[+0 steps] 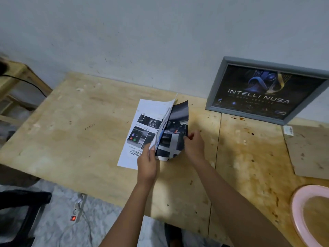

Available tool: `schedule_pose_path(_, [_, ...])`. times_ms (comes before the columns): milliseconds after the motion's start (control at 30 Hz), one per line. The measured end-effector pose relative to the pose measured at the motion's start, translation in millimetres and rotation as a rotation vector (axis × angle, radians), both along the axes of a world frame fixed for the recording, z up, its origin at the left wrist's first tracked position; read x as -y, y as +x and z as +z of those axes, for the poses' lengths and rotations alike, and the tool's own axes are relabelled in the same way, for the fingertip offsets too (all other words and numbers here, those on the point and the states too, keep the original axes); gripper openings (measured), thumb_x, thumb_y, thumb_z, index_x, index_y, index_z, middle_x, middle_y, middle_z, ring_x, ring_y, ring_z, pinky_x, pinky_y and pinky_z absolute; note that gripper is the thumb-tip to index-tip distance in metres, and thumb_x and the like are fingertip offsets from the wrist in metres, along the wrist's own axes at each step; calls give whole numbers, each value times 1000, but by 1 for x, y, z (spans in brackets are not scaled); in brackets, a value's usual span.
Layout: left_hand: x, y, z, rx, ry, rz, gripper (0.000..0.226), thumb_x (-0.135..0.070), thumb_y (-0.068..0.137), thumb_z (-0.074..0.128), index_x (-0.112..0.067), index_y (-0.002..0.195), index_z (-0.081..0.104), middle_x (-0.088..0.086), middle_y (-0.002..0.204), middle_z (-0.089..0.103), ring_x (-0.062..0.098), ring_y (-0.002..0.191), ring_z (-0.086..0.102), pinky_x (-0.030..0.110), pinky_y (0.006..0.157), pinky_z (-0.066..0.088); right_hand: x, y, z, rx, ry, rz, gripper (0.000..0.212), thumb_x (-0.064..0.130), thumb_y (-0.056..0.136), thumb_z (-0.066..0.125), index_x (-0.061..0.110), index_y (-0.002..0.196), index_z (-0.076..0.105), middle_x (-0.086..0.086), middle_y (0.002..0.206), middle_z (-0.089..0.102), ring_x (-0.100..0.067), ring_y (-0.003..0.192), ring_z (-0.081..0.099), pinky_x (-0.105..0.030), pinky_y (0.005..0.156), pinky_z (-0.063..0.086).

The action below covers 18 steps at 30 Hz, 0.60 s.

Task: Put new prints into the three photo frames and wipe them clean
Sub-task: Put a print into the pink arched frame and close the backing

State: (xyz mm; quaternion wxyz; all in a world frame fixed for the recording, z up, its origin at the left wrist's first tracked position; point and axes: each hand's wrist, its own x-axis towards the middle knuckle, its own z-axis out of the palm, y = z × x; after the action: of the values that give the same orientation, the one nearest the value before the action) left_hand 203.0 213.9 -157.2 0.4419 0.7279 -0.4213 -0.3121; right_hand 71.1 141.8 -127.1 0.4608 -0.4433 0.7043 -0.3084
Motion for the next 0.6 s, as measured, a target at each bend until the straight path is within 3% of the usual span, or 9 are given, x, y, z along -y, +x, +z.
schedule_pose_path(100, [-1,-3,-1,66,-23,-43,21,-13,100,38,-18,104,58,-3,79,61,5,69,54,20,61,38,-4,-27,8,-46,-132,-30,8,7,93,50,11,94,44,3,85,50,-6,72,48,-14,55,37])
schedule_pose_path(167, [-3,-5,-5,121,-35,-121,23,-16,98,37,-21,107,58,-6,83,60,6,74,55,15,62,37,-9,-46,12,-58,-208,-48,14,7,92,53,14,99,43,5,91,51,-7,80,51,-11,56,40])
schedule_pose_path(267, [-5,-7,-17,197,-14,-258,30,-40,94,36,-23,107,58,-4,97,63,15,94,58,23,74,43,-18,-74,22,-82,-316,-124,16,5,91,53,14,103,47,11,88,51,2,77,51,-4,54,43])
schedule_pose_path(333, [-5,-11,-27,287,90,-321,58,-58,89,30,-19,123,55,6,127,56,25,124,46,37,100,40,-23,-93,28,-96,-356,-172,11,5,92,51,13,99,53,13,88,53,3,77,50,-5,57,42])
schedule_pose_path(367, [-6,-13,-30,343,158,-338,76,-67,86,22,-14,134,48,10,142,44,27,137,31,39,112,28,-25,-102,30,-96,-356,-187,11,7,93,50,15,97,55,13,89,54,3,79,50,-7,60,41])
schedule_pose_path(467, [-10,-20,-36,527,257,-407,113,-81,69,-15,-11,146,28,11,156,15,27,145,2,39,116,4,-33,-125,37,-2,-322,-250,16,7,93,46,16,93,58,13,91,57,2,81,52,-17,65,43])
schedule_pose_path(533, [-12,-26,-40,642,295,-419,106,-74,71,-20,-13,148,20,11,157,8,28,145,-3,41,116,0,-40,-137,44,69,-328,-287,18,4,92,43,15,92,58,11,89,59,2,77,52,-16,62,44])
schedule_pose_path(600, [-12,-32,-39,693,346,-407,81,-59,85,-4,-13,149,13,10,158,4,27,145,-6,44,116,-1,-47,-148,48,120,-346,-310,19,2,92,42,11,92,58,8,86,58,1,72,51,-8,57,42])
